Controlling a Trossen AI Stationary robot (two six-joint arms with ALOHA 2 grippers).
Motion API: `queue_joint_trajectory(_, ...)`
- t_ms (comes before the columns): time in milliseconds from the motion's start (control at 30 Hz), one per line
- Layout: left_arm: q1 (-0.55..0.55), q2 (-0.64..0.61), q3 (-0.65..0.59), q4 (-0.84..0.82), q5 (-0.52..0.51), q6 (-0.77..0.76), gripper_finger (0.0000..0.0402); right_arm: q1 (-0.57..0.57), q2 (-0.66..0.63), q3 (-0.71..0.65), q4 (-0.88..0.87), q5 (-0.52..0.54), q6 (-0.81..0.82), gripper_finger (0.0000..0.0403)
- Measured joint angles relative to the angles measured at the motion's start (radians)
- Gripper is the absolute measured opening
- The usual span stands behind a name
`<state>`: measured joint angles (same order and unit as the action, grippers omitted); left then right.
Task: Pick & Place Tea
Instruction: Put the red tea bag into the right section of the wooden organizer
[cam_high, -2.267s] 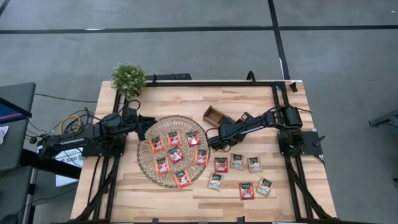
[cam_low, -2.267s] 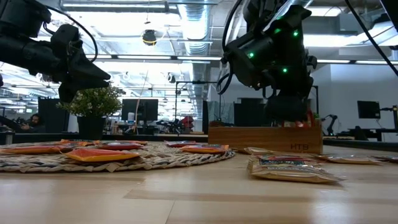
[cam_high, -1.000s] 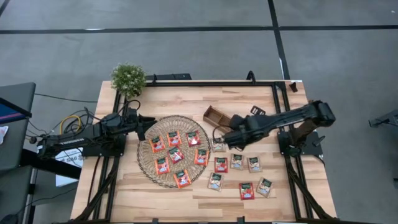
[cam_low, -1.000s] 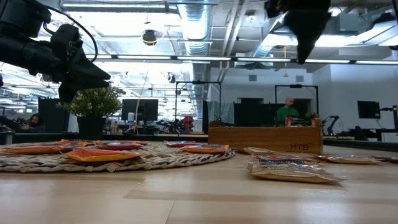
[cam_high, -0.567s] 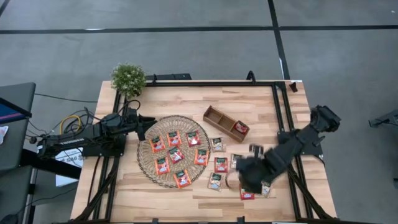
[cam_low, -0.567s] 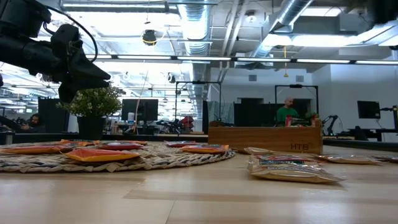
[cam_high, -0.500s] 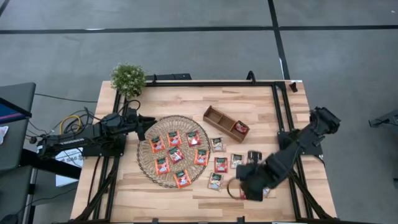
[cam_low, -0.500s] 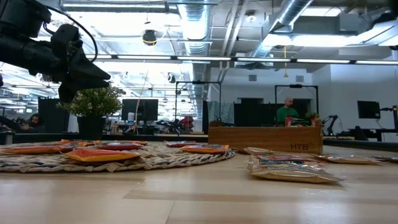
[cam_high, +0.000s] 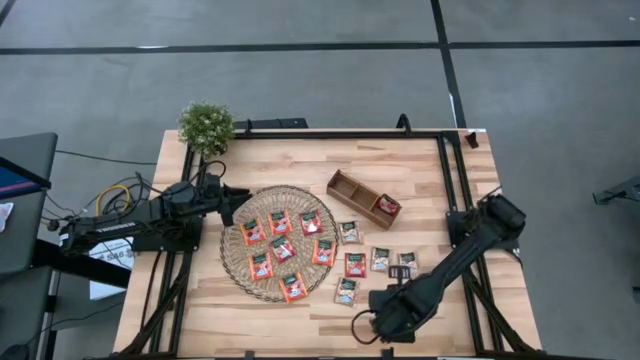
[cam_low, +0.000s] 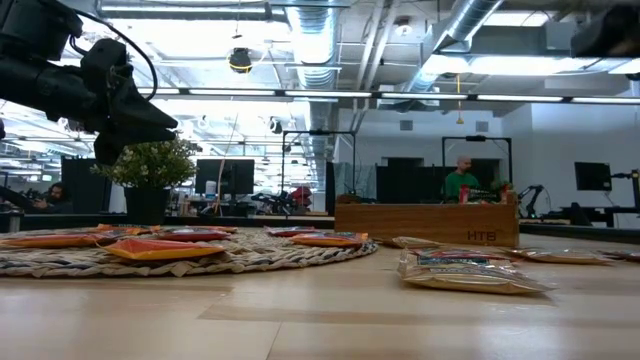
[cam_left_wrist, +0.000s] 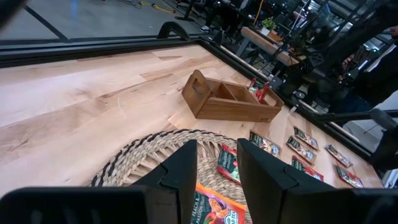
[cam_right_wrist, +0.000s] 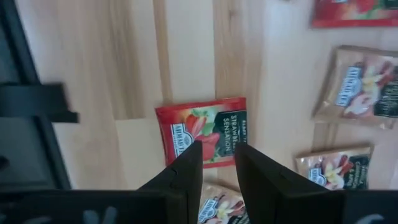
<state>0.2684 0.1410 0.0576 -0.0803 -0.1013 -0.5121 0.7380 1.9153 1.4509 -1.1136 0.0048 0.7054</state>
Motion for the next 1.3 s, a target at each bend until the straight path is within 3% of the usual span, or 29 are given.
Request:
queue_joint_trajectory(200, 0.0, 0.0, 0.0, 0.0, 0.0, 0.0, 0.0105, -0.001, 0.053, 0.0, -0.004, -0.003, -0.033, 0.0088)
queue_joint_trajectory(1067, 0.0, 0.0, 0.0, 0.0, 0.0, -0.001, 0.0105, -0.02, 0.047, -0.188, 0.15, -0.004, 0.001, 0.0088)
queue_joint_trajectory(1300, 0.0, 0.0, 0.0, 0.0, 0.0, -0.001, 0.0105, -0.031, 0.038, -0.241, 0.224, -0.062, 0.001, 0.0088)
